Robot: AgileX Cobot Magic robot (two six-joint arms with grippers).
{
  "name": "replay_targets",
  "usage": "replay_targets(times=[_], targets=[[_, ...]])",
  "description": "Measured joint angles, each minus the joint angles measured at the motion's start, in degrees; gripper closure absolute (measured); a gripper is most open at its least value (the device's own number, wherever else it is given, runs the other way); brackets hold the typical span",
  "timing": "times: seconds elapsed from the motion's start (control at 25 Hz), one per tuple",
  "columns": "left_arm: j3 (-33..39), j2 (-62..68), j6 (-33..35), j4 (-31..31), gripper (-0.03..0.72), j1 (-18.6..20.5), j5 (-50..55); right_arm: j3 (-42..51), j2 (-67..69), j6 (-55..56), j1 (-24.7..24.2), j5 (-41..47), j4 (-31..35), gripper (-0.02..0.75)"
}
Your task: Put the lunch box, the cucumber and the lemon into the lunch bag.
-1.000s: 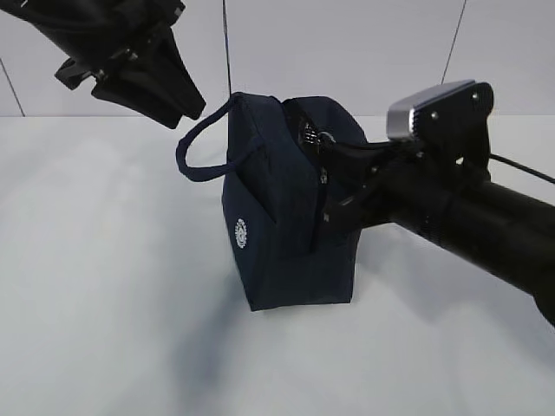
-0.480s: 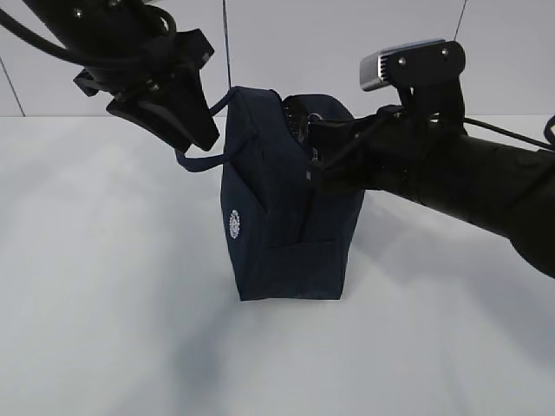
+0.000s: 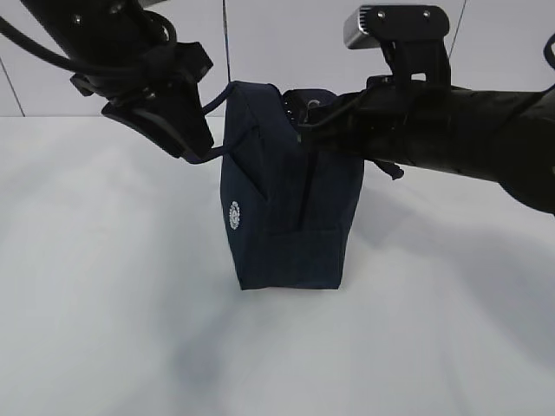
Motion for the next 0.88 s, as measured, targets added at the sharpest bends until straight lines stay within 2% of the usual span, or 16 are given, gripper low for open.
replay_targets(times=[0.4, 0.68, 0.88], targets=[[7.2, -7.1, 0.0, 1.6, 0.453, -0.1, 0.1, -1.7, 0.0, 0.4, 0.0, 3.2, 1.5, 0.738], [16.4, -10.1, 0.5, 1.2, 0.453, -0.1, 0.1, -1.7, 0.0, 0.9, 0.0, 4.5, 2.8, 0.738], [20.0, -10.5, 3.1, -1.3, 0.453, -0.1, -6.2, -2.3, 0.0, 2.0, 0.0, 5.8, 3.2, 0.738]])
